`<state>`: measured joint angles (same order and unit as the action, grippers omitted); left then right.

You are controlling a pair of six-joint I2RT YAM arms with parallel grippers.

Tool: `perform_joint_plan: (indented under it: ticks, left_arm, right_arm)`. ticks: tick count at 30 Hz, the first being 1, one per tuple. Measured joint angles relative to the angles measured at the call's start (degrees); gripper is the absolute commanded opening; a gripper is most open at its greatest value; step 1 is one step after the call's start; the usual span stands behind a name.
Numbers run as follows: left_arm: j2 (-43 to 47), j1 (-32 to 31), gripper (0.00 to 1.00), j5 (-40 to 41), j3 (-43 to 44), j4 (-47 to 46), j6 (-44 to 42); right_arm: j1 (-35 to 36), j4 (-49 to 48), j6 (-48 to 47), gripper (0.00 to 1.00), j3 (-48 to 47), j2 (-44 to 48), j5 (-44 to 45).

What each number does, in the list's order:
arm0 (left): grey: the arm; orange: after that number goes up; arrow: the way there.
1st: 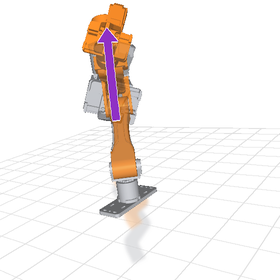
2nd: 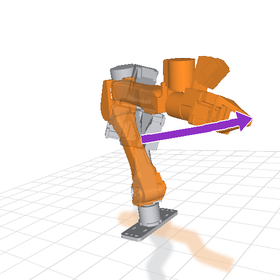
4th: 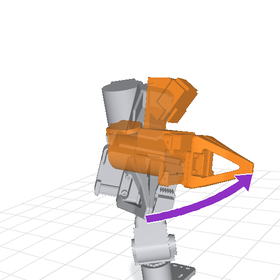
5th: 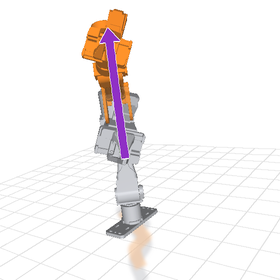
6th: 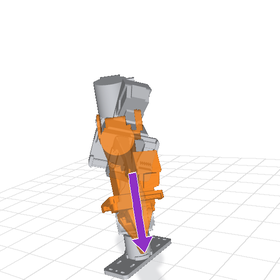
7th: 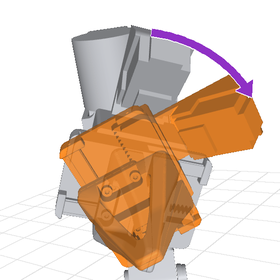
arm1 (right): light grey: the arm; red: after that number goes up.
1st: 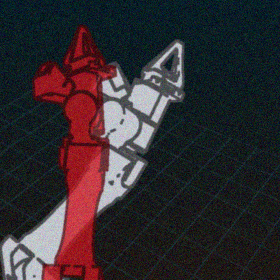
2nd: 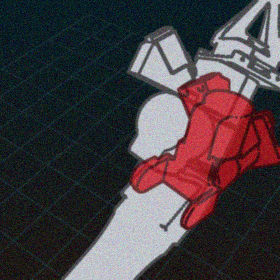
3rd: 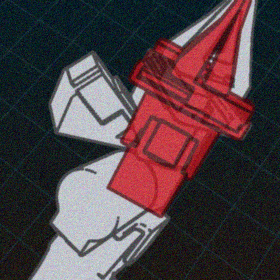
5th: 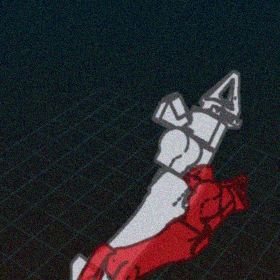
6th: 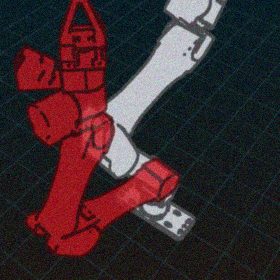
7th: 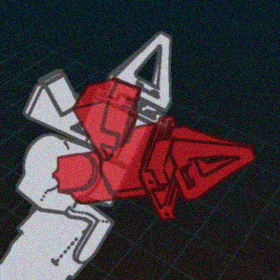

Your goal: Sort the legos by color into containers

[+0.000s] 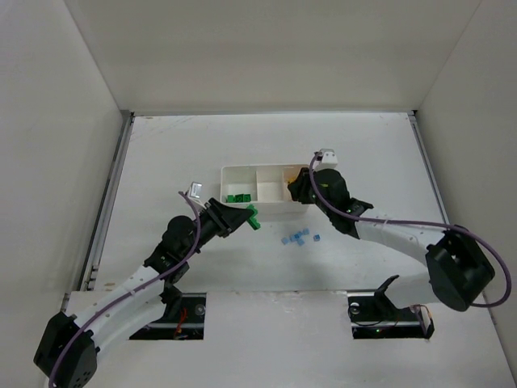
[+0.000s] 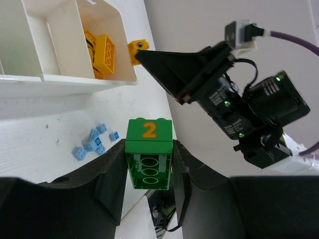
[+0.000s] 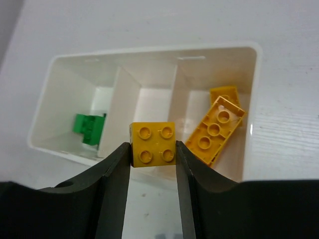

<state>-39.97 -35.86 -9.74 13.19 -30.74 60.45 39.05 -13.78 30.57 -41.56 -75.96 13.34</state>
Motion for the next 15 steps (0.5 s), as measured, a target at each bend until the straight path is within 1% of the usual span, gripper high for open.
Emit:
perform_joint_plan:
  ticks: [3,7,9,12,15]
  left_arm:
    - [0.0,0.2,0.19,-0.6,0.0,-0.1,-0.1]
    - [0.0,0.3,0.19,-0.8,0.0,-0.4,-0.2]
    - [-0.2,0.3,0.19,-0.8,0.0,-0.7,-0.2]
    - [-0.7,0.3,0.19,-0.9,0.0,-1.4,-0.2]
    - [-1.4,0.3,0.19,-1.0,0.0,-2.1,-0.1]
  right_arm:
    - [0.0,2.3,-1.7,0.4,-2.6,-3.9,1.1]
    - [-0.3,3.2,-3.2,0.46,-6.5,-8.0,1.8]
    - [-0.6,3.2,-3.7,0.51,-8.3,-9.7,2.3]
    - [-1.2,3.3,-4.1,0.64,-9.6,-11.0,3.4]
    - [-1.6,3.3,-4.4,0.69,-9.8,-11.1,4.4]
